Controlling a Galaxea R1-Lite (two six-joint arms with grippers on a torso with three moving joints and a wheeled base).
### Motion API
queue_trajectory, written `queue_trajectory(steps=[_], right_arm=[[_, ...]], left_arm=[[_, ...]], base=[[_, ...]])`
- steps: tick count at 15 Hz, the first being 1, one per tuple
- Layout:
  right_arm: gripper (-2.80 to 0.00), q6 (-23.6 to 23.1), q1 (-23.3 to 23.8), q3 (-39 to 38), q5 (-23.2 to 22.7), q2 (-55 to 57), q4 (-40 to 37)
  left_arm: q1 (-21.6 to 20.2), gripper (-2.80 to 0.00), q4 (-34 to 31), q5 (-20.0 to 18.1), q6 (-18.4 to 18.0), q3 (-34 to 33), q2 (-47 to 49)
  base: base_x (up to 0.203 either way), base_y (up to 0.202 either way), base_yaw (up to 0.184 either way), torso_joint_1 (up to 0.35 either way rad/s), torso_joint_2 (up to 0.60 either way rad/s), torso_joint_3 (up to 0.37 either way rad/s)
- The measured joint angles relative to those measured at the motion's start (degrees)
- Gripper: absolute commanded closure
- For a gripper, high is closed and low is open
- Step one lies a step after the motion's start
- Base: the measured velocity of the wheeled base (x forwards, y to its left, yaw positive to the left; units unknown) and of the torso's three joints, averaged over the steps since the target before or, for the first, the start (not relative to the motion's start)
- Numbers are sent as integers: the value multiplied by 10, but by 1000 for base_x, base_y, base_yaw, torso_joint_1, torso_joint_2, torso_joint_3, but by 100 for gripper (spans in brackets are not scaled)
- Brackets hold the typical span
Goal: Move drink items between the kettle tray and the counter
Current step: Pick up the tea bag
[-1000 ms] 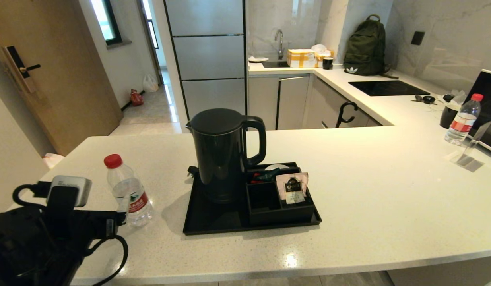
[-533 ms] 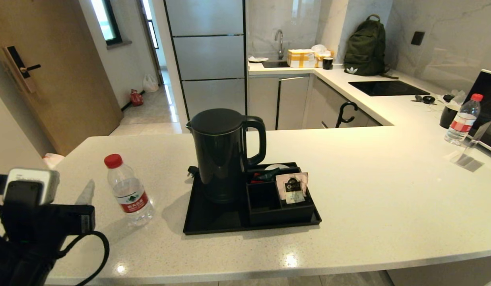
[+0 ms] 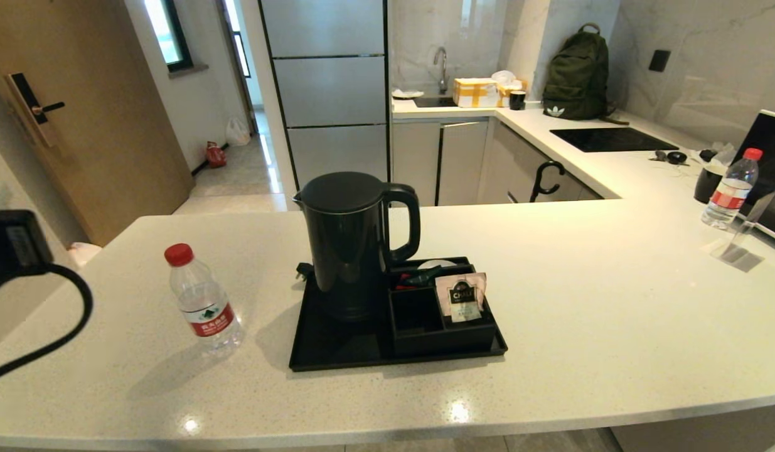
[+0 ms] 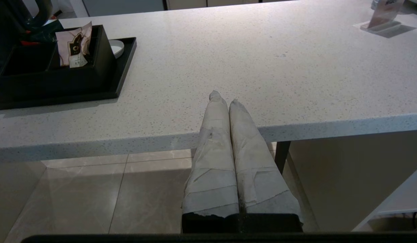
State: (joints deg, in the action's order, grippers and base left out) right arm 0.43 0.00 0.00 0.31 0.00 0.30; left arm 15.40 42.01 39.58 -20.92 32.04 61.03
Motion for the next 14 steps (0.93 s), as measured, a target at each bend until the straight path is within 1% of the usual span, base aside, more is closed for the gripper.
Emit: queue_trajectory(steps=[2,4,6,7,8,9,11,12,14], right_arm=[[0,0,0,0,0,0,0],[0,0,0,0,0,0,0],[0,0,0,0,0,0,0],[0,0,0,0,0,0,0],[0,0,0,0,1,0,0],[0,0,0,0,1,0,0],[0,0,0,0,0,0,0],[0,0,0,0,0,0,0],[0,0,0,0,1,0,0]], left_arm=[[-4,0,-153,1,22,50,-59],[-8,0,-257,1,31,58,-108],[-20,0,-335,1,42,59,-152],[-26,0,-361,1,45,59,-168],[-28,0,-367,-1,47,59,-179],[-35,0,-382,-11,59,54,-189],[-65,0,-453,-43,98,37,-238],[-81,0,-489,-59,115,26,-270],[-111,0,-579,-102,144,-11,-369]], base=[[0,0,0,0,0,0],[0,0,0,0,0,0],[0,0,0,0,0,0],[0,0,0,0,0,0],[0,0,0,0,0,0],[0,0,0,0,0,0],[0,0,0,0,0,0],[0,0,0,0,0,0],[0,0,0,0,0,0]])
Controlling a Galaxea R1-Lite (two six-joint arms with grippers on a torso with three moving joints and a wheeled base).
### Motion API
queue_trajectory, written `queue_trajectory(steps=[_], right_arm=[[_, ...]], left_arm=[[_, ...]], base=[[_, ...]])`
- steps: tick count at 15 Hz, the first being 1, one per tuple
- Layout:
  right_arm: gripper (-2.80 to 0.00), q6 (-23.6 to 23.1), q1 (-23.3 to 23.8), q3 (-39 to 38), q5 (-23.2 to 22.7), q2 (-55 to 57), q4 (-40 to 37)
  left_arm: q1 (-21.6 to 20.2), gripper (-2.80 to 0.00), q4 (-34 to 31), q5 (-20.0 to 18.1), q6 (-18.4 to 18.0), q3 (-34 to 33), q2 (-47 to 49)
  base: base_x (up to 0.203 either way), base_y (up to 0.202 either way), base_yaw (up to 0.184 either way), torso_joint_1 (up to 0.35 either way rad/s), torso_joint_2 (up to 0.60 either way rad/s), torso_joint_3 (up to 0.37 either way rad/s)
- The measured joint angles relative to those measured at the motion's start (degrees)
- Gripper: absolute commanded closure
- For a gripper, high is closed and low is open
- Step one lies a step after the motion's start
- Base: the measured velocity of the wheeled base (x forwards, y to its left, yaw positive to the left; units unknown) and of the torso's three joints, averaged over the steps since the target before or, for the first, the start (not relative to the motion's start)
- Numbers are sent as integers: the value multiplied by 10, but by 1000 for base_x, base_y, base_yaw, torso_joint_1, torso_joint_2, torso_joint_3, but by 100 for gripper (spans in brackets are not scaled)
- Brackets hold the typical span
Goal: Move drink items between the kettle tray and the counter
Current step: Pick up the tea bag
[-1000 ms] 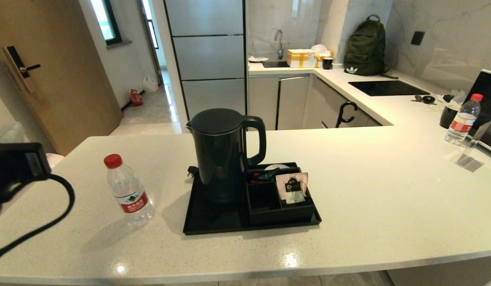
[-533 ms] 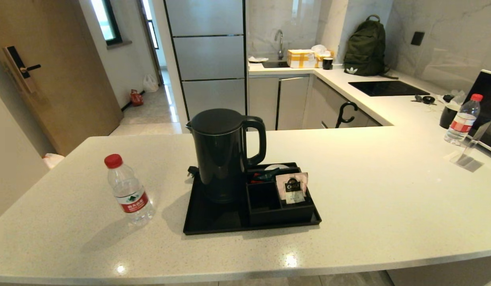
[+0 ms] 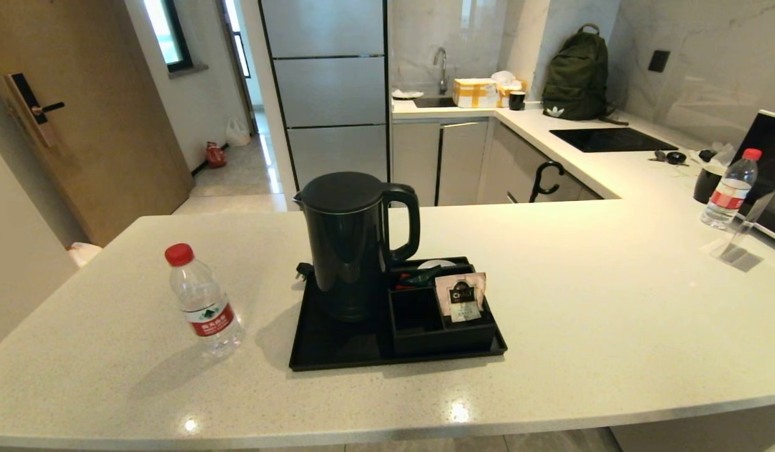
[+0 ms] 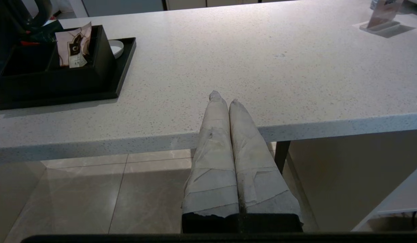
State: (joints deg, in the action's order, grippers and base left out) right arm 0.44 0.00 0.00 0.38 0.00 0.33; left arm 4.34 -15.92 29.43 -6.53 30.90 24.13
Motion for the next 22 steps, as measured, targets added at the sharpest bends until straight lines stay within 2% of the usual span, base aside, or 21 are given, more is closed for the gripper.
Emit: queue_trajectory(steps=[2,4,7,8,9,10,13,17,22], right_arm=[[0,0,0,0,0,0,0],[0,0,0,0,0,0,0],[0,0,0,0,0,0,0],[0,0,0,0,0,0,0],[0,0,0,0,0,0,0],[0,0,0,0,0,0,0],[0,0,0,0,0,0,0],[0,0,0,0,0,0,0],[0,0,0,0,0,0,0]], left_arm=[[-20,0,-63,-57,22,-52,-102],[-33,0,-50,-128,44,-131,-178],[-42,0,106,-240,60,-258,-224],[-43,0,149,-285,54,-282,-231],[-45,0,162,-304,38,-294,-235],[-46,0,151,-301,25,-301,-238],[-46,0,149,-302,21,-305,-240],[-46,0,158,-298,42,-308,-242],[-46,0,158,-298,44,-308,-242]], base=[[0,0,0,0,0,0],[0,0,0,0,0,0],[0,0,0,0,0,0],[0,0,0,0,0,0],[0,0,0,0,0,0],[0,0,0,0,0,0],[0,0,0,0,0,0],[0,0,0,0,0,0],[0,0,0,0,0,0]])
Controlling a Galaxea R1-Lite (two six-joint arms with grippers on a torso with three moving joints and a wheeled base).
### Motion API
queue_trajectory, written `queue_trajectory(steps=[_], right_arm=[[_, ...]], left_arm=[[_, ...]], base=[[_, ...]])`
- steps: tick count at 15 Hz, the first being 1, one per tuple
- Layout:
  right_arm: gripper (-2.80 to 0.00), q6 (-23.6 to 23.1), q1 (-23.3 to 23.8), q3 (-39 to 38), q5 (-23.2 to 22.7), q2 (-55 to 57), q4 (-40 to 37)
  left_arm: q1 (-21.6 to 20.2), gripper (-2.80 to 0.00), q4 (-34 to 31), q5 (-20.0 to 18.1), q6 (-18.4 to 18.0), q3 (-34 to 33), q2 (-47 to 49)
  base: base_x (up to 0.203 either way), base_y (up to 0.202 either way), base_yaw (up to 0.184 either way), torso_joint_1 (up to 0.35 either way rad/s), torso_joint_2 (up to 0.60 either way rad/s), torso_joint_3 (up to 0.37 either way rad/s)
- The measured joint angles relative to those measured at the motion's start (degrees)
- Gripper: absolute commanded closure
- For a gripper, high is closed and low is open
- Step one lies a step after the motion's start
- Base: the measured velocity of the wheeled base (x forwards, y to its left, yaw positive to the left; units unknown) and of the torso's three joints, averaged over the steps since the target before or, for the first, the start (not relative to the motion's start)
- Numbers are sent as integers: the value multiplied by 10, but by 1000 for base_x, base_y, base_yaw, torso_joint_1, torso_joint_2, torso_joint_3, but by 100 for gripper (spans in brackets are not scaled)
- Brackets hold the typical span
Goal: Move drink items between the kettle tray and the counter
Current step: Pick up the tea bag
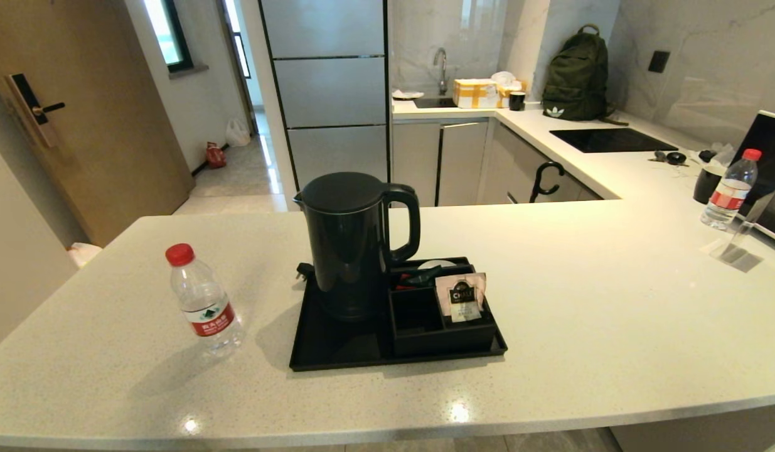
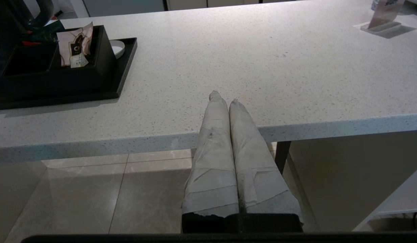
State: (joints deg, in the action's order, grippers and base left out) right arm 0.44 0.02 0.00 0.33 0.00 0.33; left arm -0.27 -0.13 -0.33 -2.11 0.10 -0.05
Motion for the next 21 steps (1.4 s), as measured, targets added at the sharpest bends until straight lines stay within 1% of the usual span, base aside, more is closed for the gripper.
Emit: queue_trajectory(steps=[18,21], right_arm=[[0,0,0,0,0,0,0],[0,-7,0,0,0,0,0]], left_arm=[[0,0,-1,0,0,0,0],[0,0,0,0,0,0,0]], base=[[0,0,0,0,0,0],[0,0,0,0,0,0]])
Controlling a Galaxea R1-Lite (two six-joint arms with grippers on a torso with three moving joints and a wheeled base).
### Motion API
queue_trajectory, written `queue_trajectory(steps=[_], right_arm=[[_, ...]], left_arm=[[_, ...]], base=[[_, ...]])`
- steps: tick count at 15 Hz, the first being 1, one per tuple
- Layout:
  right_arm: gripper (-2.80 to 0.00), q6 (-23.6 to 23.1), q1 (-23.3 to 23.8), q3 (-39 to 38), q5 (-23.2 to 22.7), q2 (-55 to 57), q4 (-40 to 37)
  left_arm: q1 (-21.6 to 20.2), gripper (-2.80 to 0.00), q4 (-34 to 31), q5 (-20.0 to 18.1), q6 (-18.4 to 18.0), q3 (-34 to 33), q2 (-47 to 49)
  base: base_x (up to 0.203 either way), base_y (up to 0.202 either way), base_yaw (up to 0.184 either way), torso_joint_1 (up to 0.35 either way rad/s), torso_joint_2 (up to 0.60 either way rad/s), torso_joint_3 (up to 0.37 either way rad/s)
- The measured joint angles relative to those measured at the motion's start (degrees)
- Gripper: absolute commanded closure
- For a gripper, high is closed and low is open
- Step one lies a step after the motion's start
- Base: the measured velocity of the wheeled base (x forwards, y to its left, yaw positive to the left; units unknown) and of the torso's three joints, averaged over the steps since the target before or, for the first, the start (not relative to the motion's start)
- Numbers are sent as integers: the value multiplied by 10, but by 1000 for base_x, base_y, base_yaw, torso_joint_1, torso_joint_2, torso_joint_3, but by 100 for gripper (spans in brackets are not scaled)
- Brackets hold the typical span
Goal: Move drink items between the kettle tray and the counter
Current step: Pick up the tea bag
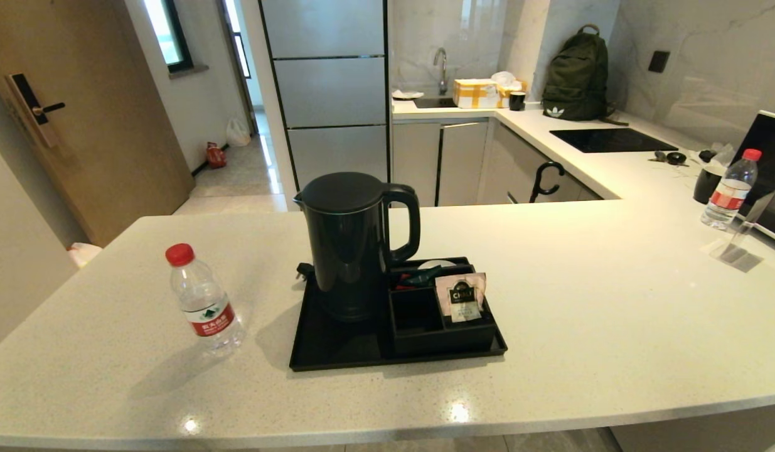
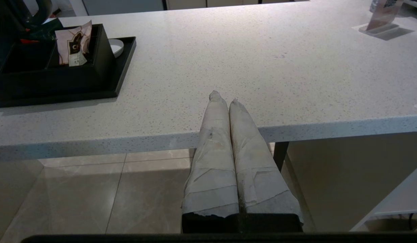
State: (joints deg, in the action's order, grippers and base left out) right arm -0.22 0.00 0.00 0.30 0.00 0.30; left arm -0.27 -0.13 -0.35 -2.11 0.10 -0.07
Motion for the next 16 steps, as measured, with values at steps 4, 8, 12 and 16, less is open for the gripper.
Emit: queue_trajectory(steps=[4,8,12,16], right_arm=[[0,-8,0,4,2,0,-12],[0,-3,0,123,-1,56,-72],[0,23,0,284,-12,233,-183],[0,63,-3,408,-80,498,-222]], left_arm=[[0,0,-1,0,0,0,0],[0,0,0,0,0,0,0],[0,0,0,0,0,0,0],[0,0,0,0,0,0,0]], base=[[0,0,0,0,0,0],[0,0,0,0,0,0],[0,0,0,0,0,0],[0,0,0,0,0,0]])
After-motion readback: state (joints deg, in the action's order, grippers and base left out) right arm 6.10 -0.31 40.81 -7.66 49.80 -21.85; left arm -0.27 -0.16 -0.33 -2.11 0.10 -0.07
